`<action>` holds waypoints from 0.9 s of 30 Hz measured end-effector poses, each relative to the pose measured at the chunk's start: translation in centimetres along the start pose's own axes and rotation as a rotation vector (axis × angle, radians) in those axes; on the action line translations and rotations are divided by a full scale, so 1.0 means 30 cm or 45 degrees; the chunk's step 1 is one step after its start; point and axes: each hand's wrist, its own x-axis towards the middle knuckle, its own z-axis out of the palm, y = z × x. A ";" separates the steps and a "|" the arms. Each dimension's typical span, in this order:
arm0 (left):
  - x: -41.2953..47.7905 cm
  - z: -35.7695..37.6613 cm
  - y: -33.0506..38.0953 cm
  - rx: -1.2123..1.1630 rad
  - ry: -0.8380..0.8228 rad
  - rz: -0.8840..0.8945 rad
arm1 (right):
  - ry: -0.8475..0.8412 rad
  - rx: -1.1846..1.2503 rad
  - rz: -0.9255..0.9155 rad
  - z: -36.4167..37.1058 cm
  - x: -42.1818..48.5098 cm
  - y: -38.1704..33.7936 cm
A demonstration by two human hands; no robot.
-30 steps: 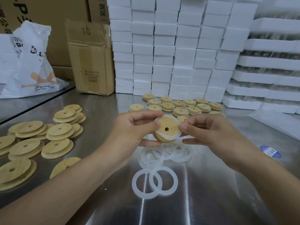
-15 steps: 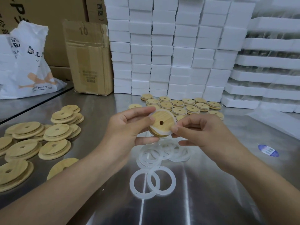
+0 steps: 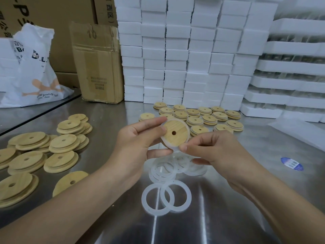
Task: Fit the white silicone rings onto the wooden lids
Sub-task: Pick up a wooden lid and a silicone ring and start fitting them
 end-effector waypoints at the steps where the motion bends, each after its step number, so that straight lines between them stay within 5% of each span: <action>1: 0.004 -0.003 0.003 0.009 -0.010 0.004 | -0.002 0.017 0.006 -0.004 0.001 -0.003; 9: 0.010 -0.003 -0.004 0.061 -0.133 0.043 | -0.031 0.187 0.066 0.001 -0.001 -0.017; 19: -0.024 0.027 -0.016 0.175 0.054 -0.097 | 0.284 0.192 -0.212 0.067 -0.001 0.003; 27: -0.021 0.019 0.015 0.429 -0.105 -0.174 | 0.300 0.221 -0.303 0.075 -0.014 -0.007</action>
